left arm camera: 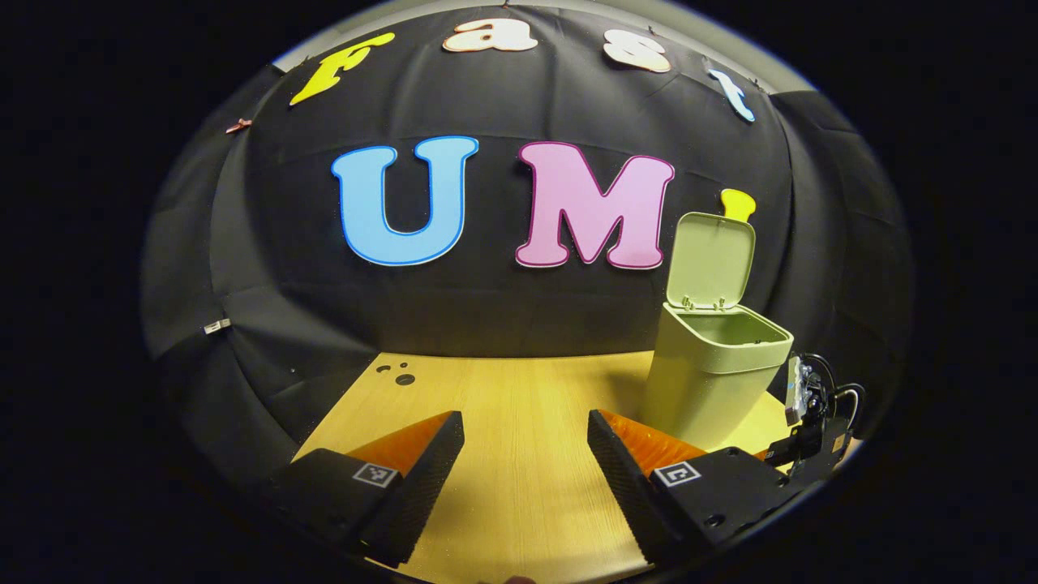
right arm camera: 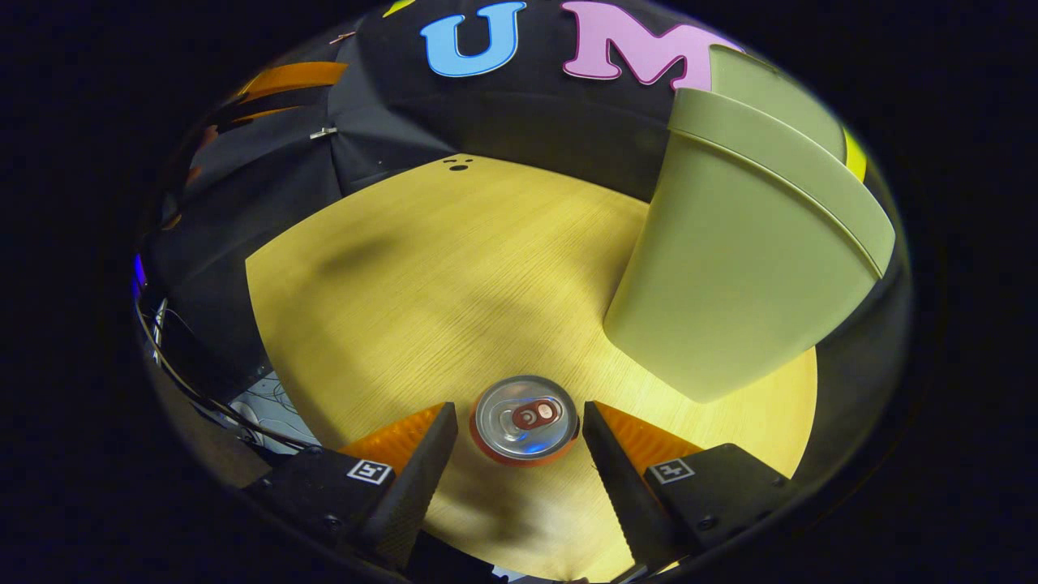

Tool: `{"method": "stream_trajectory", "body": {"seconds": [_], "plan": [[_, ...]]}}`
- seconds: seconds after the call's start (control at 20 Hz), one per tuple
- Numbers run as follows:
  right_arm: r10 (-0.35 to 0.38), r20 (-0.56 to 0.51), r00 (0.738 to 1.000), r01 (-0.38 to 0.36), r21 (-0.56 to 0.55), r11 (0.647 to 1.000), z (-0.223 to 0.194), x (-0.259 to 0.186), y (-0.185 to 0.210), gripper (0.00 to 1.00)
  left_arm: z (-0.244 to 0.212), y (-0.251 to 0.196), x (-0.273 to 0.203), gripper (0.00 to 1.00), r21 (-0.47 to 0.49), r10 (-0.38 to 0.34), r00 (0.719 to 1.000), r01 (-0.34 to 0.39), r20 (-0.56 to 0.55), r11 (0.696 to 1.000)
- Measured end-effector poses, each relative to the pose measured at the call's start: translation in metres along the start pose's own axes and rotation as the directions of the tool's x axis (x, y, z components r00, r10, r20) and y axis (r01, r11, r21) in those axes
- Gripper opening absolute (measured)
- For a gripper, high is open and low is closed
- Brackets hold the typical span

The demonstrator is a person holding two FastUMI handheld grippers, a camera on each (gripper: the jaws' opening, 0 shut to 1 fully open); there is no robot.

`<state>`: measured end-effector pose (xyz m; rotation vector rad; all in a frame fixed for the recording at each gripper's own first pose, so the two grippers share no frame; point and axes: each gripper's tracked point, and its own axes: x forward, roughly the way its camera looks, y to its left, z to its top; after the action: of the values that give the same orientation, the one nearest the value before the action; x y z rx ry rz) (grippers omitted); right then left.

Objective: Press the lid of the desktop garbage bin to open it, pick up the crumpled paper on the desktop and throw it into the bin, then pick up the pop can on the desktop and drop it into the bin, and finally close the garbage bin lid.

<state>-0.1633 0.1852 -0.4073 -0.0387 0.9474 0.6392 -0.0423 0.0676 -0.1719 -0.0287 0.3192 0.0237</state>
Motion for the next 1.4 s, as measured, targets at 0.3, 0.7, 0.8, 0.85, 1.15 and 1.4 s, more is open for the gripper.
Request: {"method": "stream_trajectory", "body": {"seconds": [0.3,0.7,0.8,0.85,1.15,1.4], "plan": [[0.012,-0.018,1.0,-0.011,0.041,0.999,-0.002,0.01,-0.004,0.89,-0.003,0.009,0.004,0.99,-0.008,0.018,1.0,-0.018,-0.005,1.0],[0.01,0.016,1.0,-0.01,0.039,0.999,0.01,-0.006,-0.003,0.84,-0.002,0.006,0.007,0.99,-0.006,0.001,1.0,-0.001,-0.004,1.0],[0.016,0.036,0.999,-0.018,0.046,0.999,0.018,-0.015,-0.001,0.84,-0.001,0.003,0.007,0.99,-0.003,-0.006,1.0,0.006,-0.001,1.0],[0.016,0.053,0.998,-0.019,0.047,0.999,0.026,-0.02,-0.001,0.84,-0.001,0.002,0.007,0.99,-0.002,-0.009,1.0,0.009,-0.001,1.0],[0.01,0.165,0.986,-0.018,0.047,0.999,0.073,-0.061,-0.006,0.84,-0.002,-0.004,0.006,0.99,-0.003,-0.024,1.0,0.024,-0.001,1.0],[0.017,0.305,0.952,-0.039,0.066,0.997,0.13,-0.104,-0.009,0.84,0.001,-0.009,0.006,0.99,-0.015,-0.031,0.999,0.031,0.008,0.999]]}}
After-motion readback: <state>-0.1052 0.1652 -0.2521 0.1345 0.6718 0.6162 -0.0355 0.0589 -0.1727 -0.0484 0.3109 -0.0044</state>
